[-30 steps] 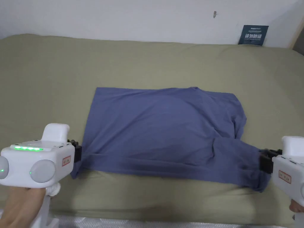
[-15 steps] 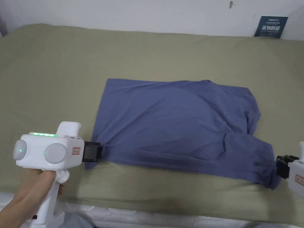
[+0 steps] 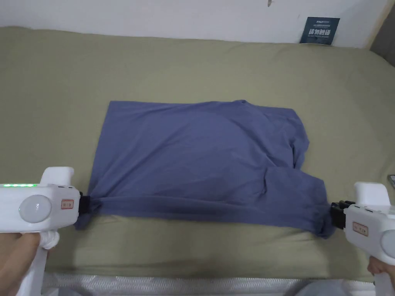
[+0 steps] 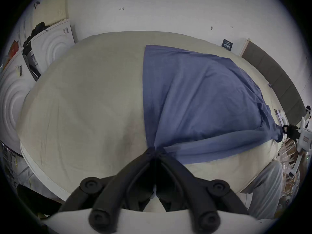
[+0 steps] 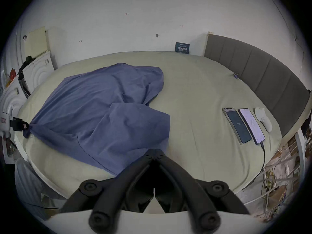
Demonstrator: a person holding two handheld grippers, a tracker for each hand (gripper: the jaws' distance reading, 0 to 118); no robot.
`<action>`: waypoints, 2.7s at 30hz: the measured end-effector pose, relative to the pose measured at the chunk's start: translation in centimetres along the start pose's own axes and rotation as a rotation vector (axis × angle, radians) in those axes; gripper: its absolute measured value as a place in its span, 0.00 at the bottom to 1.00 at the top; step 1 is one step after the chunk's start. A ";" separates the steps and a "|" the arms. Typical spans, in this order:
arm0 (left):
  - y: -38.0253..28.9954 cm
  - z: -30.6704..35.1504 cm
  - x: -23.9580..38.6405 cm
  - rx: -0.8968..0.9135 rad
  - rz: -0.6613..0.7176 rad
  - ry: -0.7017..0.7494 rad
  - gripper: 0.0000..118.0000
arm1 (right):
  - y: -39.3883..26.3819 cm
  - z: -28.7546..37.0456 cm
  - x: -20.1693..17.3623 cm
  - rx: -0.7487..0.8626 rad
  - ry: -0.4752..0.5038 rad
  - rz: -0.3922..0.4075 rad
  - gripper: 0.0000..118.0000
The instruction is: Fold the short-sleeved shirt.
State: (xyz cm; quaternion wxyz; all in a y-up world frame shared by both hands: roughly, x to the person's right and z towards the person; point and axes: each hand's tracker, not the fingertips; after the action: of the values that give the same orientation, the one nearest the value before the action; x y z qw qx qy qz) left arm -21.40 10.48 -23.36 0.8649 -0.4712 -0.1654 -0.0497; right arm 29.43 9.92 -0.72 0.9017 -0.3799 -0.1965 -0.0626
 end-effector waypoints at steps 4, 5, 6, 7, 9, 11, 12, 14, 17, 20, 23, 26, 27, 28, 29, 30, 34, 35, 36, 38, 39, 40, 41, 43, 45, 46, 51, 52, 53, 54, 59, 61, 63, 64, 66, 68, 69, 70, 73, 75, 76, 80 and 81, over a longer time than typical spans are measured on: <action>0.0 0.0 0.1 0.009 -0.002 0.003 0.00 | 0.0 -1.1 0.4 -0.096 0.031 -0.026 0.99; -0.1 0.0 0.1 0.010 -0.002 0.004 0.00 | -0.2 -1.6 0.5 -0.129 0.035 -0.028 0.93; -0.1 0.0 0.0 0.009 -0.001 0.003 0.00 | -0.5 -2.1 0.6 -0.164 0.032 -0.024 0.88; -0.1 0.0 0.0 0.010 0.002 0.003 0.00 | -0.4 -1.7 0.7 -0.102 0.011 -0.033 0.78; -0.2 0.1 0.0 0.008 0.006 0.000 0.00 | -0.9 -2.6 0.5 -0.207 -0.003 0.014 0.33; -0.2 0.0 -0.1 0.007 0.002 0.003 0.00 | -1.2 -2.6 0.5 -0.182 0.021 0.000 0.08; -0.2 0.1 -0.2 0.006 0.004 0.000 0.00 | -1.1 -2.5 0.5 -0.187 0.068 -0.027 0.08; 0.0 0.3 -0.3 0.012 0.006 -0.002 0.00 | -0.8 -2.1 0.2 -0.158 0.058 -0.034 0.04; 0.5 0.6 -0.5 0.021 0.004 -0.004 0.00 | 0.5 -1.2 -0.5 -0.101 0.033 0.036 0.04; 1.5 0.9 -0.7 0.035 -0.004 -0.007 0.00 | 2.5 -0.5 -0.6 -0.070 0.041 0.040 0.04; 3.3 1.1 -0.9 0.061 -0.012 -0.004 0.00 | 5.2 -0.5 -0.7 -0.030 0.032 0.075 0.04; 5.7 1.1 -0.6 0.090 -0.010 -0.004 0.00 | 8.1 -1.2 -0.9 -0.003 0.029 0.091 0.04; 6.8 0.9 -0.5 0.100 -0.012 0.003 0.00 | 9.2 -1.6 -1.1 0.004 0.023 0.101 0.04; 7.9 0.6 -0.3 0.103 -0.021 0.004 0.00 | 10.3 -2.2 -1.2 0.010 0.019 0.113 0.04; 8.9 0.2 -0.2 0.110 -0.026 0.013 0.00 | 11.4 -2.8 -1.4 0.016 0.015 0.137 0.04; 10.1 -0.5 -0.1 0.108 -0.030 0.017 0.00 | 12.5 -3.5 -1.6 0.023 0.005 0.151 0.04; 14.3 -3.2 0.5 0.107 -0.045 0.034 0.00 | 16.1 -7.1 -2.6 0.012 -0.015 0.183 0.04; 15.2 -4.0 0.6 0.102 -0.045 0.039 0.00 | 16.7 -8.2 -2.8 0.003 -0.024 0.191 0.04; 16.0 -4.8 0.8 0.101 -0.044 0.048 0.00 | 17.2 -9.3 -3.0 -0.002 -0.028 0.193 0.04; 17.3 -6.6 0.9 0.081 -0.050 0.062 0.00 | 18.1 -11.6 -3.1 -0.025 -0.029 0.199 0.04; 17.8 -7.7 0.9 0.069 -0.047 0.068 0.00 | 18.3 -12.8 -3.3 -0.048 -0.030 0.208 0.04; 18.1 -8.5 1.0 0.047 -0.048 0.066 0.00 | 18.4 -13.9 -3.5 -0.066 -0.034 0.215 0.04; 18.3 -9.4 1.1 0.033 -0.042 0.066 0.00 | 18.5 -15.1 -3.3 -0.079 -0.035 0.216 0.04; 18.4 -10.8 1.2 0.015 -0.039 0.065 0.00 | 18.1 -16.6 -3.3 -0.109 -0.037 0.206 0.04; 18.6 -11.8 1.2 -0.007 -0.030 0.063 0.00 | 17.8 -17.8 -3.0 -0.128 -0.029 0.195 0.04; 18.6 -12.1 1.3 -0.012 -0.031 0.068 0.00 | 17.6 -17.9 -2.9 -0.127 -0.030 0.196 0.04; 18.0 -11.6 1.0 0.030 -0.028 0.013 0.97 | 16.9 -16.9 -2.1 -0.128 0.000 0.121 0.97; 18.0 -11.4 0.9 0.020 -0.020 0.021 0.98 | 16.7 -15.5 -1.8 -0.123 0.001 0.117 0.89; 17.4 -10.4 0.8 0.048 -0.003 0.035 0.89 | 15.4 -14.0 -1.5 -0.055 0.009 0.120 0.90; 16.9 -9.3 0.4 0.114 -0.012 0.046 0.84 | 14.6 -12.6 -0.9 -0.047 -0.027 0.113 0.93; 12.9 -4.9 -0.4 0.135 0.023 0.100 0.00 | 13.4 -7.2 -0.2 0.080 -0.034 -0.025 0.12; 10.8 -4.4 -0.5 0.108 0.033 0.074 0.00 | 11.8 -5.8 0.3 0.073 0.016 -0.066 0.00; 8.9 -4.6 -0.7 0.041 0.024 -0.001 0.00 | 10.9 -4.7 0.3 0.057 0.077 -0.093 0.00; 8.4 -4.8 -0.3 0.029 0.027 -0.009 0.10 | 10.5 -4.6 0.1 0.029 0.095 -0.079 0.00; 7.7 -5.7 -0.3 0.010 0.039 0.012 0.79 | 8.6 -4.6 -0.4 0.030 0.059 -0.030 0.00; 7.6 -6.7 -0.1 -0.020 0.075 0.036 0.96 | 7.8 -4.5 -0.6 0.017 0.064 -0.026 0.00; 7.4 -7.5 -0.1 -0.049 0.075 0.087 0.94 | 7.3 -4.4 -1.1 0.014 0.068 -0.023 0.00; 7.6 -7.3 -0.1 0.015 0.063 0.105 0.94 | 6.9 -4.4 -1.2 0.008 0.073 -0.027 0.00; 8.4 -7.8 2.7 -0.047 0.038 0.142 0.91 | 6.5 -6.0 -0.9 -0.031 0.082 -0.015 0.00; 8.9 -7.2 3.7 -0.039 0.055 0.110 0.71 | 6.8 -6.8 -0.5 -0.039 0.078 -0.005 0.00; 8.2 -8.0 2.2 -0.012 0.065 0.079 0.54 | 7.1 -7.1 -0.2 -0.041 0.078 -0.006 0.00; 8.8 -7.9 2.7 0.005 0.046 0.028 0.07 | 7.7 -8.6 -0.4 -0.063 0.076 -0.007 0.66; 9.1 -8.0 2.8 -0.003 0.041 0.037 0.07 | 7.8 -9.3 -0.7 -0.078 0.081 -0.009 1.00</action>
State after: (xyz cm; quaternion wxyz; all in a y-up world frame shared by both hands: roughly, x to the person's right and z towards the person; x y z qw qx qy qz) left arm -14.62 8.99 -33.70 0.8679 -0.4749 -0.1397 -0.0407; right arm 33.71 8.84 -12.04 0.8932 -0.4110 -0.1590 -0.0897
